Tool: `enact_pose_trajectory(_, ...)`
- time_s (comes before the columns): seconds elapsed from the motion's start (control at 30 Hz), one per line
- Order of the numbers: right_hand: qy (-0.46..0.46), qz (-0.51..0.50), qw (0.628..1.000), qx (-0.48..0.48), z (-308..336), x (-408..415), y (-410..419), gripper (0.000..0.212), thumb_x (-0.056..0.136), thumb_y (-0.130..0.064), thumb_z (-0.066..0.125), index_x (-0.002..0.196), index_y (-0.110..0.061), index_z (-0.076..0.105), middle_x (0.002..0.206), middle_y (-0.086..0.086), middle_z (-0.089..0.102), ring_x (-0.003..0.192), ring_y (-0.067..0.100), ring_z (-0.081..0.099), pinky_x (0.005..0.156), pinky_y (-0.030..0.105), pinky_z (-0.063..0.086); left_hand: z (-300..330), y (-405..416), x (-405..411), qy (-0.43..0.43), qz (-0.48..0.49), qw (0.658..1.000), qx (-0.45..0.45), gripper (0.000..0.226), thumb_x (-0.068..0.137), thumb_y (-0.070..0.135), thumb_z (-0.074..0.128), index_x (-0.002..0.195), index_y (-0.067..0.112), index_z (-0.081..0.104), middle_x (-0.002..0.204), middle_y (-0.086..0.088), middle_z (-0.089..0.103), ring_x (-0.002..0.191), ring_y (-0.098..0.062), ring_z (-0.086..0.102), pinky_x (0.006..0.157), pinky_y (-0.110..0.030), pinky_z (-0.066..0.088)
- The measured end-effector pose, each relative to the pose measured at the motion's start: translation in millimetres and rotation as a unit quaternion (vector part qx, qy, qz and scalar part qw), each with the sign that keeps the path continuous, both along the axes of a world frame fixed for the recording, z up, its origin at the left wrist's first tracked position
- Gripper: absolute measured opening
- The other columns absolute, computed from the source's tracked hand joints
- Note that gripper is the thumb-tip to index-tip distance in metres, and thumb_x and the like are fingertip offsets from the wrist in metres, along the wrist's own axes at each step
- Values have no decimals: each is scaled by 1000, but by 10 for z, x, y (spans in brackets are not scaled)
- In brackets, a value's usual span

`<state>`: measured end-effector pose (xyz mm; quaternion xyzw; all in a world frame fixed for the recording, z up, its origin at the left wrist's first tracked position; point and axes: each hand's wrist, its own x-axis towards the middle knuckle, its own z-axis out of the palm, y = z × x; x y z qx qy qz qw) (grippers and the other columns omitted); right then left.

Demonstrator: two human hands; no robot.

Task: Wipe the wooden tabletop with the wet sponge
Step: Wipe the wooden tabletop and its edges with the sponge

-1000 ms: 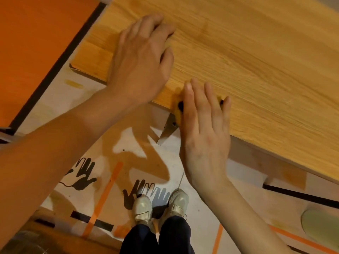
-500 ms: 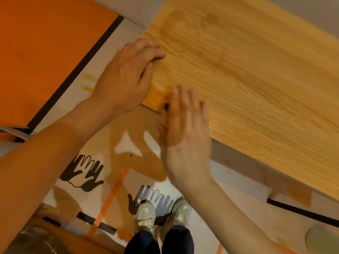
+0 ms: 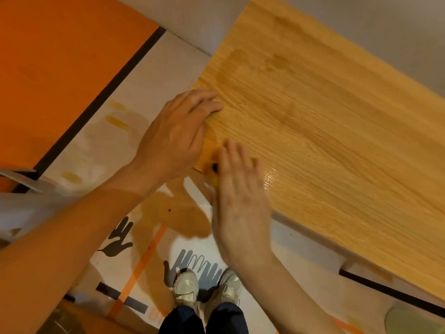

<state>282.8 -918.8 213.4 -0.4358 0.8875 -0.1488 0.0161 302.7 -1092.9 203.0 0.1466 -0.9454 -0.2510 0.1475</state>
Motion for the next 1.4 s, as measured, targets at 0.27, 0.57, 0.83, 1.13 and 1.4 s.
enact_pose_trajectory(0.27,-73,-137,988,-22,208,-1141,-278,46,105,-24,34,148,-6,34,160,10,16,147,26,18,121,36,18,33,-11,-19,-14,2,1000,5,43,94,2,42,133,9,60,145,-7,53,137,-26,47,112,-36,33)
enact_pose_trajectory(0.57,-103,103,989,5,129,-603,5,61,95,-7,58,149,-14,31,159,1,24,150,17,11,122,45,13,42,1,-44,-45,12,999,1,48,91,0,45,135,14,57,149,-1,49,141,-22,43,114,-38,35)
enact_pose_trajectory(0.83,-129,42,990,-40,177,-751,-261,46,103,-21,43,147,-12,35,157,3,28,150,17,12,124,40,5,61,-10,-41,-45,10,999,-2,53,87,8,34,135,10,59,148,-5,50,138,-24,44,115,-37,33)
enact_pose_trajectory(1.13,-139,108,984,8,209,-1430,-468,49,102,-17,42,149,-12,31,159,2,24,150,16,9,124,33,1,47,6,-36,-42,22,999,9,56,85,4,39,136,12,58,149,-1,49,140,-19,42,117,-30,30)
enact_pose_trajectory(1.4,-117,-69,990,-41,183,-1546,-120,50,102,-12,43,150,-11,29,159,5,22,150,17,5,123,34,-4,174,95,-169,-76,106,991,37,40,104,32,39,135,18,60,145,10,50,132,-10,47,111,-10,20)
